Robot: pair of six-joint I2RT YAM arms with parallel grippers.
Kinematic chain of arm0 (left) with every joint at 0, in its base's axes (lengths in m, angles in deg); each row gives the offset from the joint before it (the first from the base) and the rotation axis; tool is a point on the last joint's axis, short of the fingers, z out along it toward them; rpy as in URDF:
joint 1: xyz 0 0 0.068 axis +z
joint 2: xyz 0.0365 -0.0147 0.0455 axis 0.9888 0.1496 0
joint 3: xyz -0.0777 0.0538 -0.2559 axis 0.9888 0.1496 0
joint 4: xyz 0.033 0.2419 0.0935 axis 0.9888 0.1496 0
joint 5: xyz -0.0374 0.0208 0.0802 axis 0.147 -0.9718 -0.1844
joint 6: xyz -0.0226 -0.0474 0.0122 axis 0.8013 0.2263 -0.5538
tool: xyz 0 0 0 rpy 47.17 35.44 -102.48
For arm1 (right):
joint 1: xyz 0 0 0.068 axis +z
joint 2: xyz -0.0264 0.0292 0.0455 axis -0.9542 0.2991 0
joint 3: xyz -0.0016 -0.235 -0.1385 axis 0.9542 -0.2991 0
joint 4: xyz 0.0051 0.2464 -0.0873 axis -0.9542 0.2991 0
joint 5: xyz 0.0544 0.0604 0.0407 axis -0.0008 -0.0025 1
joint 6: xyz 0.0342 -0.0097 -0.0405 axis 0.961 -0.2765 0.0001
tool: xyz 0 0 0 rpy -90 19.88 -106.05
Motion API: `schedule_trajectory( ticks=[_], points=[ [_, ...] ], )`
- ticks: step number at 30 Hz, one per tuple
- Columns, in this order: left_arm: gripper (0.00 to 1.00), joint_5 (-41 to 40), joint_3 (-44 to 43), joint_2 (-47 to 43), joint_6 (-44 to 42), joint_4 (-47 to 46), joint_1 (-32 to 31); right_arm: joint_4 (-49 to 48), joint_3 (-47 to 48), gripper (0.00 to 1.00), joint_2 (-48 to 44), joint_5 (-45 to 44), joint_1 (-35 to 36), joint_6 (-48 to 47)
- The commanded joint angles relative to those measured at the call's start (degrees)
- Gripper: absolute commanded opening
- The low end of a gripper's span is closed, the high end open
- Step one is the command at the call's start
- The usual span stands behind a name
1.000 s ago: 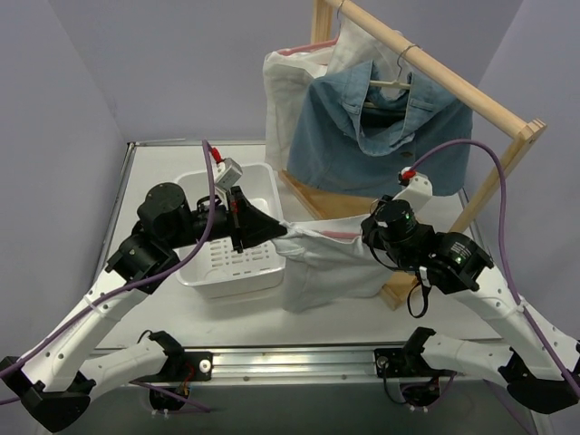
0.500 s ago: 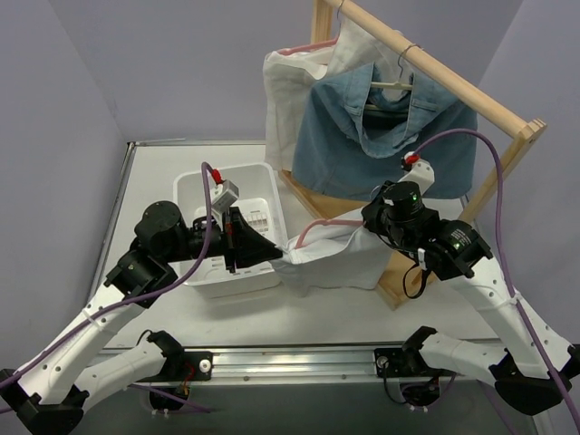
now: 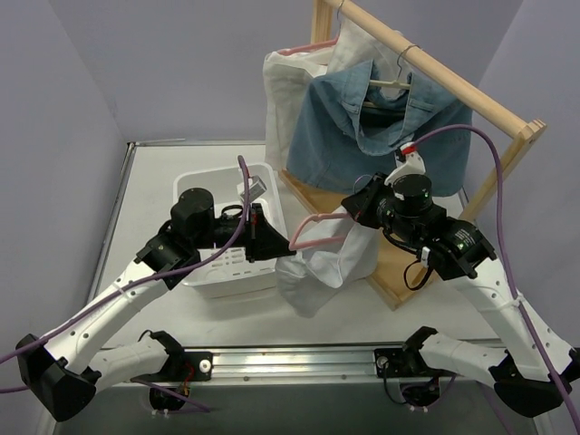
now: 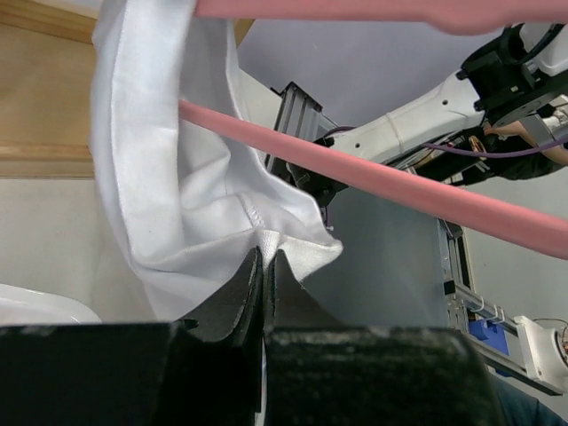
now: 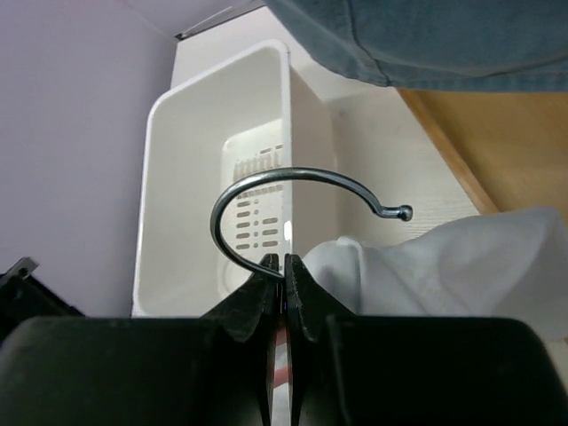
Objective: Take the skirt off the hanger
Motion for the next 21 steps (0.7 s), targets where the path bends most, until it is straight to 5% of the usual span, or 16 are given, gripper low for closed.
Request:
schedule_trajectory(
  ticks=[1, 10, 21],
  points=[
    [0.02, -2.3, -3.6, 0.1, -0.5, -2.0, -0.3, -7.5, 1.6, 0.00, -2.5, 6.8, -0.5, 1.3],
    [0.02, -11.2, -14.3, 6.1, -1.4, 6.5, 0.5, -22.1, -1.3, 0.00, -7.0, 23.0, -0.5, 9.1],
    [0.02, -15.1, -31.1, 7.5, -5.5, 13.4, 4.9, -5.6, 9.8, 0.00, -10.2, 12.6, -0.4, 1.6]
  ],
)
